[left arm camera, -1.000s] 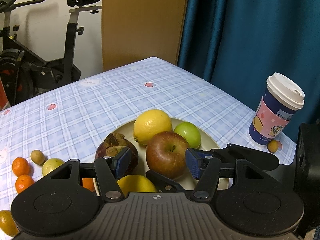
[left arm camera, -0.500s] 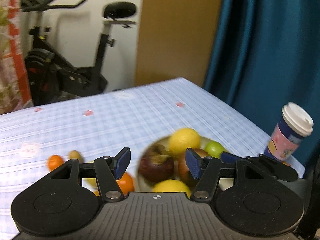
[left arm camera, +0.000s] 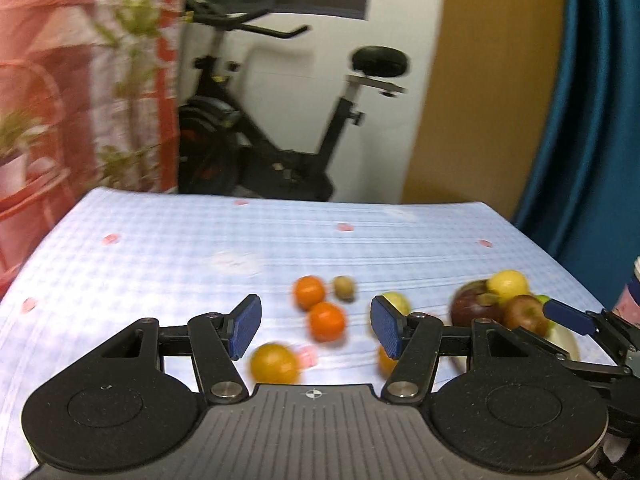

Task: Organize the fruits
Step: 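Move the left tool back to the large orange in the pile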

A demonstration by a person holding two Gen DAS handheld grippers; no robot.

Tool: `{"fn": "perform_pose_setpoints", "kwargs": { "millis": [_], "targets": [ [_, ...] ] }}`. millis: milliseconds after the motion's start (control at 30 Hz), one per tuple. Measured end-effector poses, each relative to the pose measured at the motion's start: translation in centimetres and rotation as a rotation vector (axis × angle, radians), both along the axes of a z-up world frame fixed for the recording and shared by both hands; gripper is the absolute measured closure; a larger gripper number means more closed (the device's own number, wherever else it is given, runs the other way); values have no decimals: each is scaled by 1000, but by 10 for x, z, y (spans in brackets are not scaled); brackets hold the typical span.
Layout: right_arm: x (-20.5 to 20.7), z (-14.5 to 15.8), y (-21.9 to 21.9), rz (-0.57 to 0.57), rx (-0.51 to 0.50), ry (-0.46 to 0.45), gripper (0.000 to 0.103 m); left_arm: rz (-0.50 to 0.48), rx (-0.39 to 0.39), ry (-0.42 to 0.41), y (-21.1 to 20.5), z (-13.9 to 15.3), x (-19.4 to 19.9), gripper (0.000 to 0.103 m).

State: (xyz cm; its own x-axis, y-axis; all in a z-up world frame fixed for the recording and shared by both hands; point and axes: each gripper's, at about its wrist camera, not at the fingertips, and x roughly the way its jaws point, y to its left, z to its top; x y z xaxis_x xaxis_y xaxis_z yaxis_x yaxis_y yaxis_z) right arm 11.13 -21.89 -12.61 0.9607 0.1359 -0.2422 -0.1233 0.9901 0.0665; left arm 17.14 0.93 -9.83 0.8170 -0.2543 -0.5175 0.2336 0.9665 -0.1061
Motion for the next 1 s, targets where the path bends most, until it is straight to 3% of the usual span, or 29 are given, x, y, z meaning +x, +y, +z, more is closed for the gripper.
{"fn": "perform_pose_setpoints", "kwargs": {
  "millis": [367, 867, 1000],
  "targets": [
    [5, -14, 49, 174, -61, 97, 32, 114, -76, 18, 47, -15, -11, 41],
    [10, -28, 73, 215, -127, 168, 33, 40, -94, 36, 46, -39, -7, 41],
    [14, -28, 73, 209, -114, 179, 41, 25, -92, 38, 44, -41, -5, 41]
  ]
}}
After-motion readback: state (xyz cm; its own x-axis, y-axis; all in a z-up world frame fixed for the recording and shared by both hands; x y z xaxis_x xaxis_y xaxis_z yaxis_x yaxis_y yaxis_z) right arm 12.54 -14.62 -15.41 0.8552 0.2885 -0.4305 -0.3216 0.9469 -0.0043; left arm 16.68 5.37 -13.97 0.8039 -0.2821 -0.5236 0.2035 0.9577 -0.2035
